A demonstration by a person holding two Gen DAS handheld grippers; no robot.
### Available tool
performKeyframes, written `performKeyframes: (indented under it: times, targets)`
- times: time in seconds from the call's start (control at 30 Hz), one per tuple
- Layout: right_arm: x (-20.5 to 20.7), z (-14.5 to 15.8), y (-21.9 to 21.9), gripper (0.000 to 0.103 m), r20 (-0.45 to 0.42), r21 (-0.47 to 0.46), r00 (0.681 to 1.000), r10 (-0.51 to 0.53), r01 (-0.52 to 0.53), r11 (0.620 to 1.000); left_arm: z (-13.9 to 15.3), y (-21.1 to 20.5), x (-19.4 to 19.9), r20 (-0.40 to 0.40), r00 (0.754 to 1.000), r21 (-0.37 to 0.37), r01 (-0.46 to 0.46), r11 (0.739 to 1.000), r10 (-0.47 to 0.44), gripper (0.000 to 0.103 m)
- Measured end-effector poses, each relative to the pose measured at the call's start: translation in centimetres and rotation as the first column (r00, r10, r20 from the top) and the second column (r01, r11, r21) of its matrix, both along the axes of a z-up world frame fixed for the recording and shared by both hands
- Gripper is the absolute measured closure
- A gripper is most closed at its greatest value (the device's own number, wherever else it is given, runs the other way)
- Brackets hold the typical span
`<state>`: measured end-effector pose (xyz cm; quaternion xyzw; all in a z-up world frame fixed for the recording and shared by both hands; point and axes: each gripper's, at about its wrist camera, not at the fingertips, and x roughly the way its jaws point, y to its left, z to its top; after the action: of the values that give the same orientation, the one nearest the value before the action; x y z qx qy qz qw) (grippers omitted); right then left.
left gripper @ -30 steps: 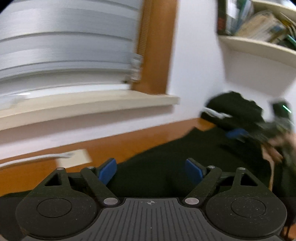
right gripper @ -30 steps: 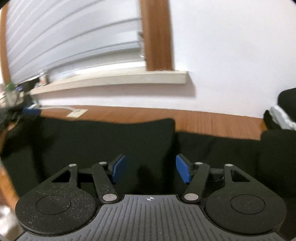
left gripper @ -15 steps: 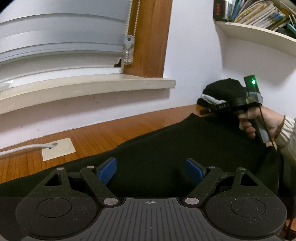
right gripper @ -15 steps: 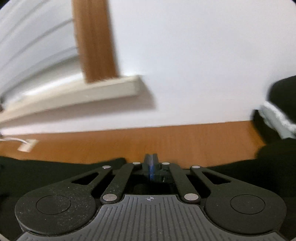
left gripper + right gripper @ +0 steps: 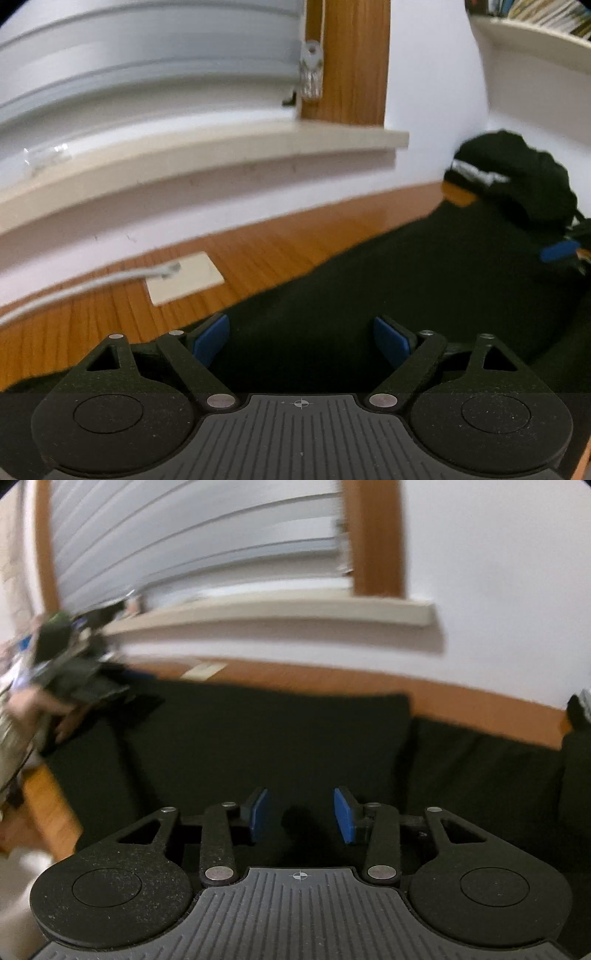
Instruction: Fold clothes
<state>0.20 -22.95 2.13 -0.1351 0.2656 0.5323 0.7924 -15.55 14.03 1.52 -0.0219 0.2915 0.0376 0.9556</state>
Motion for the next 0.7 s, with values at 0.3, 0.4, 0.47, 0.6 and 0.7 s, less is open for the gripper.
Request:
performKeyframes:
  times: [0.3, 0.4, 0.47, 0.6, 0.7]
  targets:
    - [-2.2, -1.6, 0.3, 0.052, 0.086, -0.012, 0.996, -0.019, 0.021, 1.0, -0.6, 1.6, 2.1, -0.043, 0.999, 0.025, 0.003, 1.0, -0.002, 0.015]
    - [-1.9, -1.6, 0.7, 0.052, 0.085, -0.004, 0.996, -0.028, 0.028, 1.0, -0.6, 2.8, 2.9, -0.045, 0.999, 0.017, -0.003, 1.0, 0.004, 0.015]
    - [-1.5, -1.7, 0.8, 0.052, 0.084, 0.019, 0.996, -0.04, 0.039, 0.999, -0.6, 3.4, 3.2, -0.047, 0.999, 0.006, -0.01, 1.0, 0.011, 0.014]
    - [-2.4, -1.8, 0.0, 0.05, 0.101, 0.059, 0.991, -0.091, 0.086, 0.995, -0.5, 3.2, 3.0, -0.037, 0.999, 0.018, -0.015, 1.0, 0.015, 0.013]
    - [-3.6, -1.4, -1.9, 0.05, 0.073, 0.093, 0.989, -0.128, 0.121, 0.988, 0.0, 2.4, 2.6, -0.011, 1.0, 0.059, -0.024, 0.998, 0.025, 0.013]
